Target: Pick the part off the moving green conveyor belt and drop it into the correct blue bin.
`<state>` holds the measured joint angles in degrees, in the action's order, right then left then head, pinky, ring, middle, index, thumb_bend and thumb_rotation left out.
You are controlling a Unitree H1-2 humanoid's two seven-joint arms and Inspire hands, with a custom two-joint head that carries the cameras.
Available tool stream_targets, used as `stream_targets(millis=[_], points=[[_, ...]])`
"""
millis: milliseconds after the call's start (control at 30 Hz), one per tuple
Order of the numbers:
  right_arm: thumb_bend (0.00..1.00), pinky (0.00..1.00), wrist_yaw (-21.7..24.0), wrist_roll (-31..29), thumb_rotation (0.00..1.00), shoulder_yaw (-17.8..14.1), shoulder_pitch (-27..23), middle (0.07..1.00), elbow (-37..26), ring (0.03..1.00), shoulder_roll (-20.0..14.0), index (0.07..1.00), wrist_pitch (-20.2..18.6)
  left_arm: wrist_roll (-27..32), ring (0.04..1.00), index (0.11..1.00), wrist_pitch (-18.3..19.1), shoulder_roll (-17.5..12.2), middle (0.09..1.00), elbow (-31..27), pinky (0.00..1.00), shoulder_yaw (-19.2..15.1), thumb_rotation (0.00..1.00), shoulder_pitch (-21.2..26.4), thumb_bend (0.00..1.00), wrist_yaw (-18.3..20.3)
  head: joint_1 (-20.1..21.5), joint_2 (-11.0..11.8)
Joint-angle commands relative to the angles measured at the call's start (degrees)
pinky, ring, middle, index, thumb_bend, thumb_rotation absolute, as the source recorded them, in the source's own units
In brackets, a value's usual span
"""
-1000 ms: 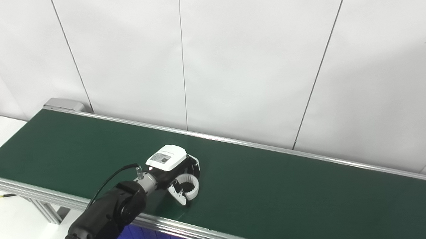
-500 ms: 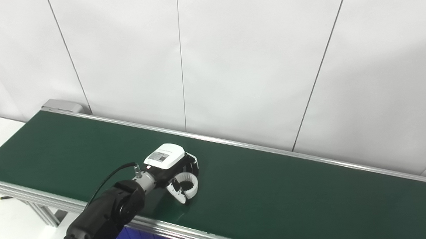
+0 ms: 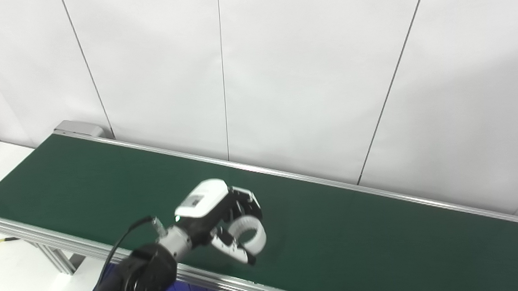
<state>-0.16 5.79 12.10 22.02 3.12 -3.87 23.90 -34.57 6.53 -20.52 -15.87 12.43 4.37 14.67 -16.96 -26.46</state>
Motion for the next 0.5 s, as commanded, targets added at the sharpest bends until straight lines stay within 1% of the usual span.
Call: stream_targets(millis=[0, 100, 167, 200, 300, 333, 367, 400, 433, 467], points=[[0.31, 0.78, 0.6, 0.0, 0.69, -0.3, -0.1, 0.900, -1.4, 0.856, 0.1, 0.957, 1.9, 1.2, 0.424, 0.522, 0.4, 0.5, 0.501, -3.1, 0.38, -1.0, 0.00, -0.1, 0.48, -0.4, -0.1, -0.1], [0.32, 0.78, 0.8, -0.6, 0.68, -0.4, -0.2, 0.898, -1.2, 0.854, 0.1, 0.953, 2.2, 1.1, 0.429, 0.514, 1.4, 2.2, 0.500, -4.7, 0.40, -0.7, 0.00, -1.8, 0.48, -0.4, 0.3, -0.4], [0.33, 0.78, 0.9, -0.8, 0.68, -0.4, -0.2, 0.902, -1.2, 0.858, 0.2, 0.955, 2.2, 0.4, 0.431, 0.514, 1.8, 3.1, 0.500, -5.4, 0.39, -0.5, 0.00, -2.9, 0.48, -0.7, 0.4, -0.6], [0.33, 0.78, 0.9, -0.8, 0.68, -0.4, -0.2, 0.903, -1.3, 0.859, 0.2, 0.955, 2.2, 0.1, 0.431, 0.518, 1.8, 3.4, 0.507, -5.7, 0.36, -0.4, 0.00, -3.3, 0.48, -0.9, 0.5, -0.6], [0.35, 0.79, 1.0, -0.9, 0.68, -0.5, 0.0, 0.901, -1.5, 0.859, 0.3, 0.952, 1.9, -0.3, 0.432, 0.520, 3.4, 4.8, 0.515, -7.3, 0.33, -0.6, 0.00, -5.4, 0.47, -0.6, 0.7, -1.9], [0.36, 0.79, 1.0, -0.8, 0.69, -0.6, 0.0, 0.900, -1.6, 0.859, 0.3, 0.951, 1.9, -0.2, 0.432, 0.519, 4.0, 5.1, 0.515, -7.9, 0.34, -0.7, 0.00, -5.9, 0.47, -0.3, 0.7, -1.9], [0.37, 0.79, 1.0, -0.7, 0.69, -0.6, 0.0, 0.900, -1.6, 0.859, 0.3, 0.951, 2.1, 0.1, 0.432, 0.518, 4.2, 5.2, 0.515, -8.5, 0.34, -0.9, 0.00, -6.6, 0.47, -0.1, 0.9, -2.8], [0.38, 0.79, 1.2, -0.7, 0.70, -0.6, -0.1, 0.899, -1.6, 0.856, 0.2, 0.948, 2.3, 0.5, 0.428, 0.521, 4.1, 5.2, 0.513, -9.0, 0.34, -1.1, 0.00, -7.5, 0.47, -0.1, 0.9, -3.0], [0.38, 0.79, 1.4, -0.8, 0.71, -0.6, -0.1, 0.900, -1.8, 0.858, 0.1, 0.949, 2.3, 1.0, 0.426, 0.522, 3.9, 5.1, 0.512, -9.6, 0.34, -1.2, 0.00, -8.5, 0.47, -0.2, 1.2, -4.8], [0.41, 0.79, 1.5, -1.1, 0.72, -0.6, -0.1, 0.901, -2.0, 0.861, 0.1, 0.947, 2.2, 1.3, 0.425, 0.522, 3.6, 5.1, 0.514, -10.0, 0.35, -1.4, 0.00, -9.3, 0.47, -0.2, 1.2, -4.8]])
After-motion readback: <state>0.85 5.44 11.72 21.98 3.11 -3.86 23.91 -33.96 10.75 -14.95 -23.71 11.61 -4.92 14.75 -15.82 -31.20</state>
